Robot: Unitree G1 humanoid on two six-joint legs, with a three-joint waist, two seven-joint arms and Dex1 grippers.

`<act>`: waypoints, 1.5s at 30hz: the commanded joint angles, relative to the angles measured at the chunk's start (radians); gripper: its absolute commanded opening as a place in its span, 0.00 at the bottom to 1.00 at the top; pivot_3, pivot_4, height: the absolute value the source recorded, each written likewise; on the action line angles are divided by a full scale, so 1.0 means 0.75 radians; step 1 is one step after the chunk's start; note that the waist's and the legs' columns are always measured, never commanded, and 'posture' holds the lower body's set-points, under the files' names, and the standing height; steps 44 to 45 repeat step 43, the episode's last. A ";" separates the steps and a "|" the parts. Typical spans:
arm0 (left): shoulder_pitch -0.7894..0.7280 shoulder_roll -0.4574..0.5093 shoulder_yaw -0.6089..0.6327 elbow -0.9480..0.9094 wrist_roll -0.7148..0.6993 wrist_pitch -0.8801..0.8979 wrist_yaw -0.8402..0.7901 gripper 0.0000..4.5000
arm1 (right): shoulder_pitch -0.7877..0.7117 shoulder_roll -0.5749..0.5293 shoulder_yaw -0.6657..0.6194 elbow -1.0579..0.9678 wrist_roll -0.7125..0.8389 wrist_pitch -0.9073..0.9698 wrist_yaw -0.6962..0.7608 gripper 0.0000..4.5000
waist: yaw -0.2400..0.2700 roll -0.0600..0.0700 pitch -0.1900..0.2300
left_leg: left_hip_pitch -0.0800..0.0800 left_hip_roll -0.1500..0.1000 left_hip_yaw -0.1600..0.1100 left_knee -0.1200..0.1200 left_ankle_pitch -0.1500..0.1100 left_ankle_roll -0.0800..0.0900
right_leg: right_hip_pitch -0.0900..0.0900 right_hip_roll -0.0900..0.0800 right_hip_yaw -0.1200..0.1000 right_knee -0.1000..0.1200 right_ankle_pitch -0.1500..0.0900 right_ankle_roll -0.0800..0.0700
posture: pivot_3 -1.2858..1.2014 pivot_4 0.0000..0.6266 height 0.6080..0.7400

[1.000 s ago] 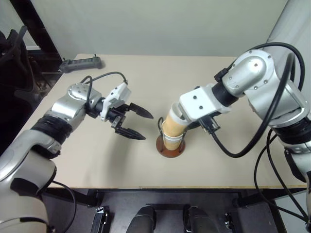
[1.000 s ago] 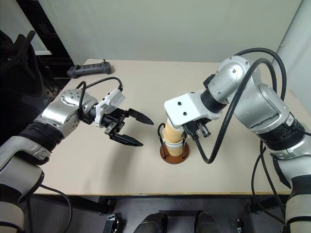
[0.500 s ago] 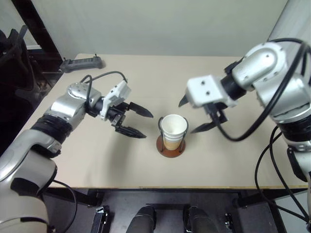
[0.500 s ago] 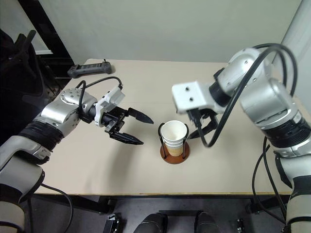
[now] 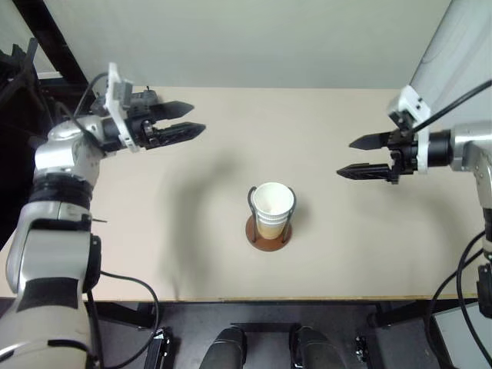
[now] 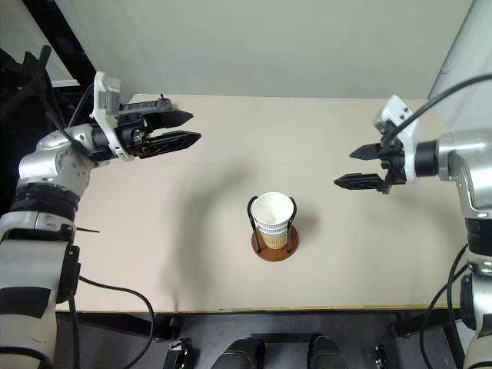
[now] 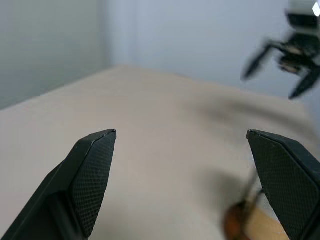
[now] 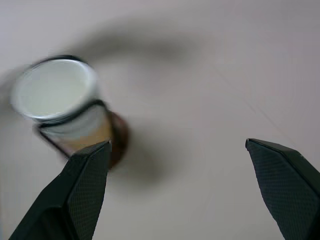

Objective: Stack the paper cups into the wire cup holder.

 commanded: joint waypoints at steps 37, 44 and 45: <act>0.492 -0.011 0.516 -0.686 0.074 0.136 0.274 1.00 | 0.084 0.105 -0.105 0.529 -0.012 -0.572 -0.346 0.99 | 0.002 -0.001 0.000 | 0.010 0.000 -0.004 0.002 -0.008 0.012 | 0.011 0.001 0.000 0.000 0.004 -0.005 | 0.52 0.24 1.00; 0.513 -0.026 0.534 -0.735 0.067 0.154 0.298 1.00 | 0.054 0.104 -0.104 0.571 -0.018 -0.598 -0.336 0.99 | 0.001 -0.001 0.000 | 0.011 0.000 -0.004 0.001 -0.010 0.010 | 0.010 0.001 0.000 0.000 0.004 -0.005 | 0.52 0.24 1.00; 0.513 -0.026 0.534 -0.735 0.067 0.154 0.298 1.00 | 0.054 0.104 -0.104 0.571 -0.018 -0.598 -0.336 0.99 | 0.001 -0.001 0.000 | 0.011 0.000 -0.004 0.001 -0.010 0.010 | 0.010 0.001 0.000 0.000 0.004 -0.005 | 0.52 0.24 1.00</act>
